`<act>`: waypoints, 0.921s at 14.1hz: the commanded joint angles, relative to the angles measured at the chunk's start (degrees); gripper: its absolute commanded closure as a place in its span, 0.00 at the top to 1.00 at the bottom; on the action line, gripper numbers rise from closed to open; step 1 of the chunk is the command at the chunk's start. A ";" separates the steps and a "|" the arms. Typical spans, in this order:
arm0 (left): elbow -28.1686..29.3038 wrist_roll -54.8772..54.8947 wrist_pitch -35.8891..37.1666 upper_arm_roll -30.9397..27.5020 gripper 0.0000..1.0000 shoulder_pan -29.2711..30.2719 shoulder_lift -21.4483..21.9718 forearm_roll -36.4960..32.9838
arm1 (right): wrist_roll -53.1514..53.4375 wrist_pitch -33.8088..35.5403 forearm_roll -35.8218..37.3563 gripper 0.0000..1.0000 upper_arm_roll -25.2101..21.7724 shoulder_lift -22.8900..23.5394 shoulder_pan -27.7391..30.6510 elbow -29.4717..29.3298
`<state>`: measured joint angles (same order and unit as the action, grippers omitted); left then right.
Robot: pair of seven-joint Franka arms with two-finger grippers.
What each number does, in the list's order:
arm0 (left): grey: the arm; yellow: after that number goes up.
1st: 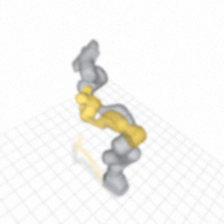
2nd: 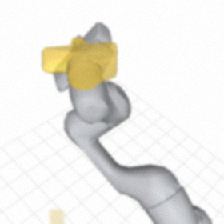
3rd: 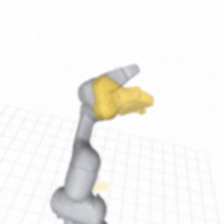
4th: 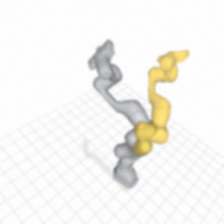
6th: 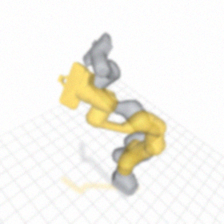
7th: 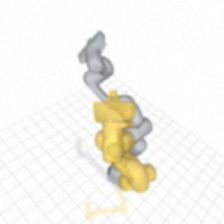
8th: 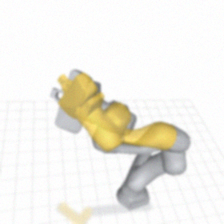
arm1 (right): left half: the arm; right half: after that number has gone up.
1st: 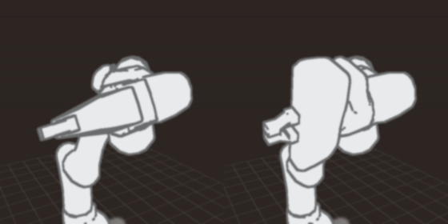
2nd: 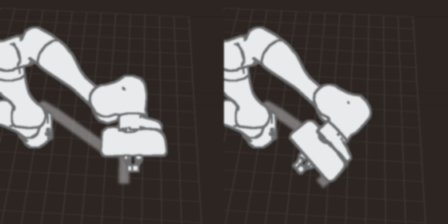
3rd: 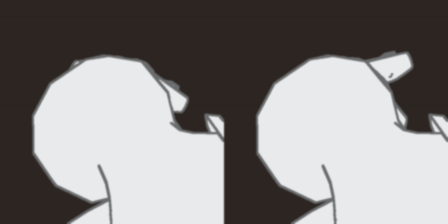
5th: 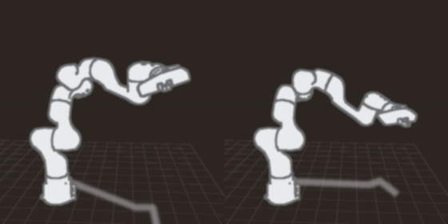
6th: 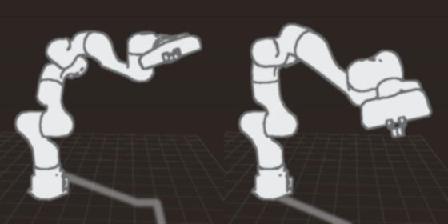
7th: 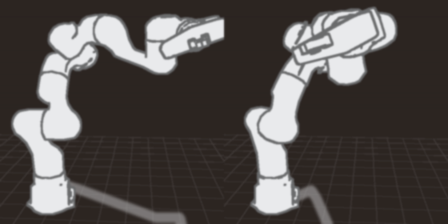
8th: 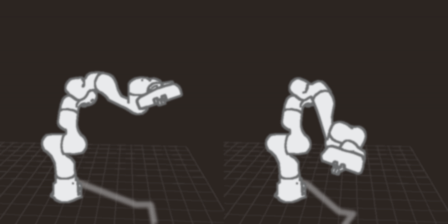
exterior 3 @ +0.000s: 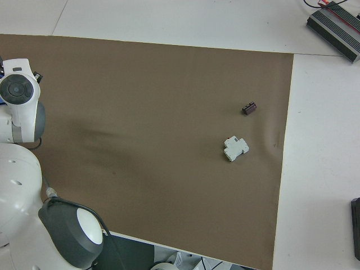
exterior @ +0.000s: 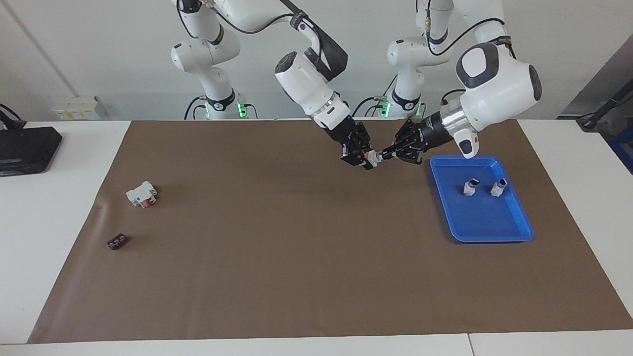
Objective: Turn and place switch with both arms
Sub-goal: 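Close the left gripper on the switch end held by the right gripper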
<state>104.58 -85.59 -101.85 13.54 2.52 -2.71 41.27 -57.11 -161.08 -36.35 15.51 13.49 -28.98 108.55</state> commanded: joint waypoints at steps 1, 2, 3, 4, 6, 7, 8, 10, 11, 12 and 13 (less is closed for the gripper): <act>2.47 -5.09 -5.63 -0.79 0.00 0.56 0.25 -3.73 | 1.48 -0.73 0.40 0.00 0.40 -1.81 -0.20 -0.09; 2.47 -7.20 -5.64 -0.79 0.00 0.56 0.34 -4.69 | 1.48 -0.73 0.40 0.00 0.40 -1.81 -0.20 -0.09; 2.47 -9.66 -5.55 -0.79 0.00 0.47 0.25 -5.22 | 1.48 -0.73 0.40 0.00 0.40 -1.81 -0.20 -0.09; 2.47 -11.94 -5.55 -0.79 0.00 0.47 0.25 -6.19 | 1.48 -0.73 0.40 0.00 0.40 -1.81 -0.20 -0.09; 2.47 -15.73 -5.46 -0.79 0.00 0.38 0.34 -7.77 | 1.48 -0.73 0.40 0.00 0.40 -1.81 -0.20 -0.09; 2.47 -16.53 -5.46 -0.79 0.00 0.38 0.34 -7.87 | 1.48 -0.73 0.40 0.00 0.40 -1.81 -0.20 -0.09; 2.47 -17.67 -5.46 -0.79 0.00 0.47 0.34 -7.87 | 1.48 -0.73 0.40 0.00 0.40 -1.81 -0.20 -0.09; 2.47 -20.22 -5.46 -0.88 0.00 0.56 0.34 -8.39 | 1.56 -0.73 0.40 0.00 0.40 -1.81 -0.20 -0.09; 2.47 -20.66 -5.11 -0.88 0.00 0.56 0.34 -8.83 | 1.48 -0.73 0.40 0.00 0.40 -1.81 -0.20 -0.09; 2.47 -20.75 -5.11 -0.88 0.00 0.47 0.34 -8.92 | 1.48 -0.73 0.40 0.00 0.40 -1.81 -0.20 -0.09; 2.47 -21.10 -5.02 -0.88 0.00 0.56 0.34 -8.92 | 1.56 -0.73 0.40 0.00 0.40 -1.81 -0.20 -0.09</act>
